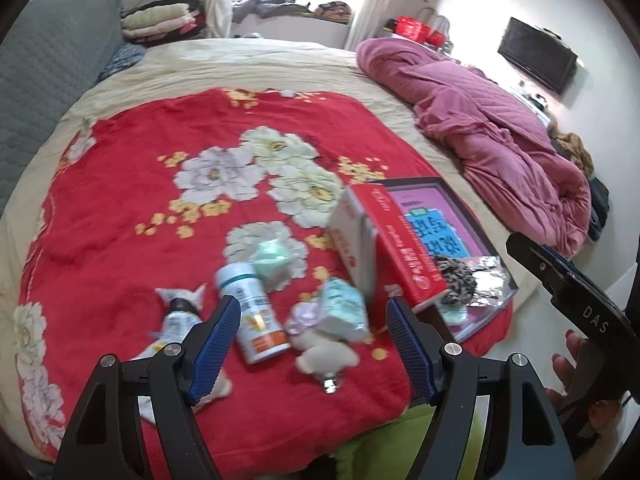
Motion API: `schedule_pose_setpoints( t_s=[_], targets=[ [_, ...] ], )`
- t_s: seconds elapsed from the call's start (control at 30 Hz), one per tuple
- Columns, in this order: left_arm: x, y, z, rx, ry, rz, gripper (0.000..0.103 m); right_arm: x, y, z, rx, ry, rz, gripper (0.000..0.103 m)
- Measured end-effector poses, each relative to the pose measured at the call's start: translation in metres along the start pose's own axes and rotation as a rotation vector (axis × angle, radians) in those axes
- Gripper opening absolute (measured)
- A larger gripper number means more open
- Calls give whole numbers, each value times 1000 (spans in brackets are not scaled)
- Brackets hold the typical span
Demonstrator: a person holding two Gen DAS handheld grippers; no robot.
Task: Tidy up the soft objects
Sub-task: 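Move both tools back from the tray toward the items on the blanket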
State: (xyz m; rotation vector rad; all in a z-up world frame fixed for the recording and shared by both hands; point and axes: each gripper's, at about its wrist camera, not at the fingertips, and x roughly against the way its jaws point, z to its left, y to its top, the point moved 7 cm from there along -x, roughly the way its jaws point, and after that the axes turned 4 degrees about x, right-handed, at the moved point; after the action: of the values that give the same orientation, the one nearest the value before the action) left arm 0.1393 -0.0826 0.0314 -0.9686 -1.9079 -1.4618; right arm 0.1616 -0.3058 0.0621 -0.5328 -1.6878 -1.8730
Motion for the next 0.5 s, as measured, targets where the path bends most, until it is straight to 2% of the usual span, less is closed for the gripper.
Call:
schedule_pose_setpoints(
  t_s=[0.5],
  targets=[
    [19, -4, 89, 136, 52, -24, 77, -17, -10, 71, 118, 66, 43, 79]
  ],
)
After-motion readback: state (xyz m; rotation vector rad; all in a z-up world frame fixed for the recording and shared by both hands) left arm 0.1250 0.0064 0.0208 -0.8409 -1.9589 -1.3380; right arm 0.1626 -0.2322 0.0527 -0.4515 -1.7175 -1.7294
